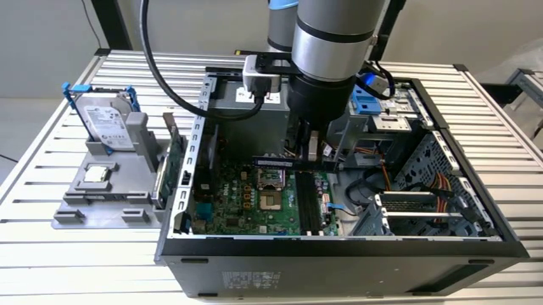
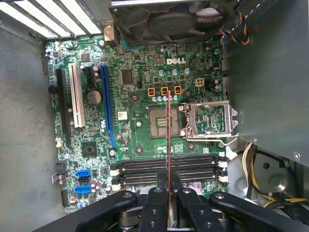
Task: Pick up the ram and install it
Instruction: 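Insert the ram into the slot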
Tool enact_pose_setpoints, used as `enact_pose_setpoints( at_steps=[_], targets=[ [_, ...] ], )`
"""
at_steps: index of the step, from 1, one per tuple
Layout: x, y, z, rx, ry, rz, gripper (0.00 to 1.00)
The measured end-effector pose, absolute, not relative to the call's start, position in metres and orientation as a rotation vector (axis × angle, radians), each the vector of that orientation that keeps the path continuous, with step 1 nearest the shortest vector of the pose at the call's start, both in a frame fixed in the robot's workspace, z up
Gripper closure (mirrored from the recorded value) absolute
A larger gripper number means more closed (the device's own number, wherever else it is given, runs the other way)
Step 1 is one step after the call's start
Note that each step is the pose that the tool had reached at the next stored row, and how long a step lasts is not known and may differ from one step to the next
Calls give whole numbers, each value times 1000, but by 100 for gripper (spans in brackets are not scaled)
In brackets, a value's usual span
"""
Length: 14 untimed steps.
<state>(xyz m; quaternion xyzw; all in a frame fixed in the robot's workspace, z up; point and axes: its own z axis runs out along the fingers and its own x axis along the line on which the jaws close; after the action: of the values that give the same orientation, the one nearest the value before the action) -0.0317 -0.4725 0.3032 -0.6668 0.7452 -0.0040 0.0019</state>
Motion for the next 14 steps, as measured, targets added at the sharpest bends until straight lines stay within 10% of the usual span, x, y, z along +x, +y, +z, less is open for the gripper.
enact_pose_setpoints(
  at_steps=[14],
  targets=[
    [-32,-473,300,-1853,2534,-13,100]
  ],
)
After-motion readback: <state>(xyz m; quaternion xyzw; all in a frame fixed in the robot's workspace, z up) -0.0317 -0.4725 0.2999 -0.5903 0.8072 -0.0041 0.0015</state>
